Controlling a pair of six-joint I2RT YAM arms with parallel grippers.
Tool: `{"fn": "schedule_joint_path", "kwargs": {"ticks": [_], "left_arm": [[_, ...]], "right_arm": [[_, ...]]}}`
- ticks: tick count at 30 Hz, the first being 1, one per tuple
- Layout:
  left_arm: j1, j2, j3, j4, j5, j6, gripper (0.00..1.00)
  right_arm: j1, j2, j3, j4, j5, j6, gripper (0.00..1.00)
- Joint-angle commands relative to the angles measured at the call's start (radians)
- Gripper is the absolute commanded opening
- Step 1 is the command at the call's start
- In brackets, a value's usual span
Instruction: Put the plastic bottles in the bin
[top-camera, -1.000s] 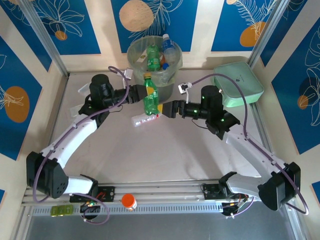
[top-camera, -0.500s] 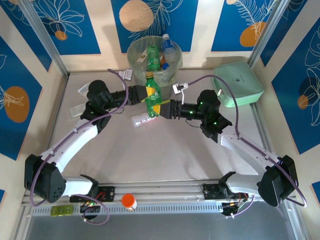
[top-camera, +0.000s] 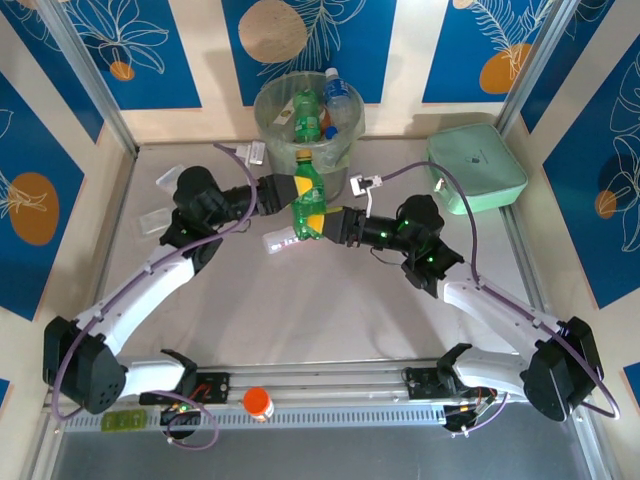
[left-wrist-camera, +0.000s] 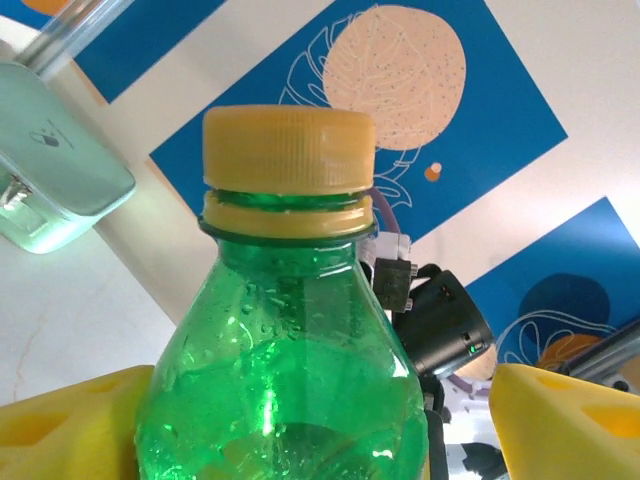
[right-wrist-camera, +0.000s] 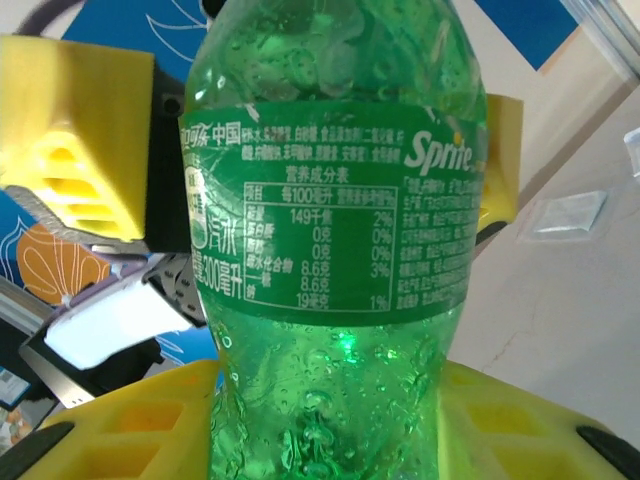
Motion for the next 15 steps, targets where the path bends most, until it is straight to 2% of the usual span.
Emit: {"fn": "schedule_joint_path", "kwargs": {"ticks": [1,9,15], "left_arm": [[-0.032,-0.057,-0.037,0.038,-0.1,0.054,0.84],[-0.092,-0.036,-0.1,0.178,-0.142,0.026,0.74],[-0.103,-0.033,-0.098,0.188,-0.137,0.039,0.55]], "right_arm": [[0.006,-0.03,-0.02,0.091,0.084,0.037,0.36],[0.023,-0.012,-0.015,0.119,0.111,0.045,0.35],[0.027,-0.022,-0.03,0.098,0.136,0.039,0.36]]}}
